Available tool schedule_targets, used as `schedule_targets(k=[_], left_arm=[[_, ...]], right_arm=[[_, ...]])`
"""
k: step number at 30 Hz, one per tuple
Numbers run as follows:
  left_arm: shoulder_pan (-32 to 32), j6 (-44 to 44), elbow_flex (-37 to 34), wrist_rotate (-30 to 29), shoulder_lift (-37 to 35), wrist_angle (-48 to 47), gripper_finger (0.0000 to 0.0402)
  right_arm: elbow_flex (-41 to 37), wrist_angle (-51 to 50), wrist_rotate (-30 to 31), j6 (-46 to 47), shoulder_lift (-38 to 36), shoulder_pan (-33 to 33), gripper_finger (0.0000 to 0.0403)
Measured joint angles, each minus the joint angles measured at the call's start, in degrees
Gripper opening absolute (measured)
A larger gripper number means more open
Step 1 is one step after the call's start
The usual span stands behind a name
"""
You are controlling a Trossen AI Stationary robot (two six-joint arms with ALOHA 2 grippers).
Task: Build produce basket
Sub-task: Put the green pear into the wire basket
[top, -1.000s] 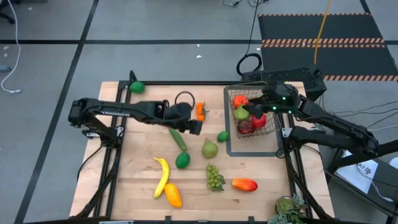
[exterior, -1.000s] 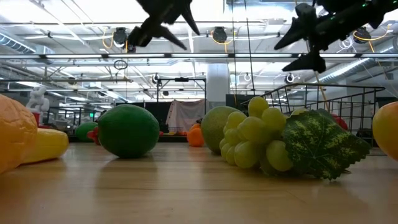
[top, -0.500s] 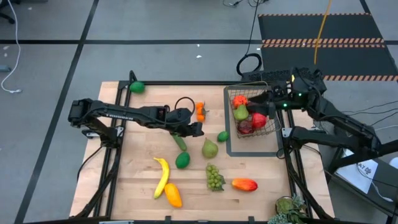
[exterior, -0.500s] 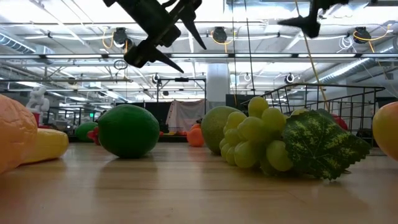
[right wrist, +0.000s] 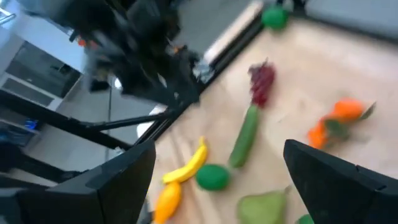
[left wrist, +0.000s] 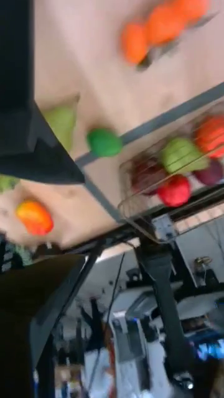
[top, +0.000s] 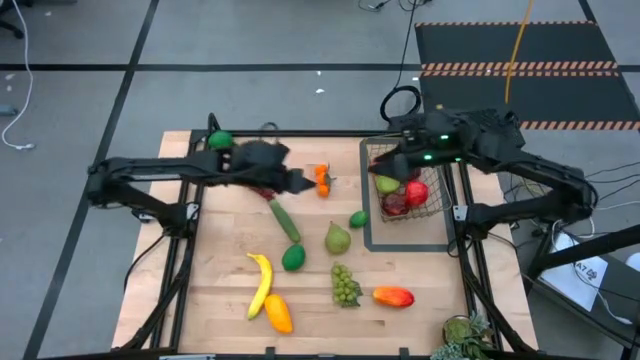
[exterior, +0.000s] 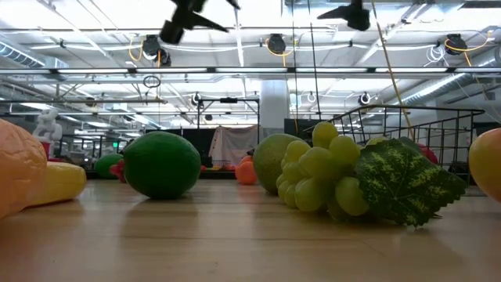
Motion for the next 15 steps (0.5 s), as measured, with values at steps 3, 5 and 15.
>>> schedule_targets(k=[3,5,15], left_arm=[[1.69,6.77,0.01,-0.15,-4.96,-2.68,0.0158],[2.73,10.23,0.01,0.46,-8.45,-6.83,0.0140],[2.84,17.45,-0.03,1.15,-20.91,-23.91,0.0094]], right_arm=[[1.63,0.25,-0.01,7.02,5.44,2.34,0.0347],[2.24,1.33,0.06,11.89,8.89,3.80,0.0347],[4.38,7.49,1.44,32.61,23.72,11.52,0.0347]])
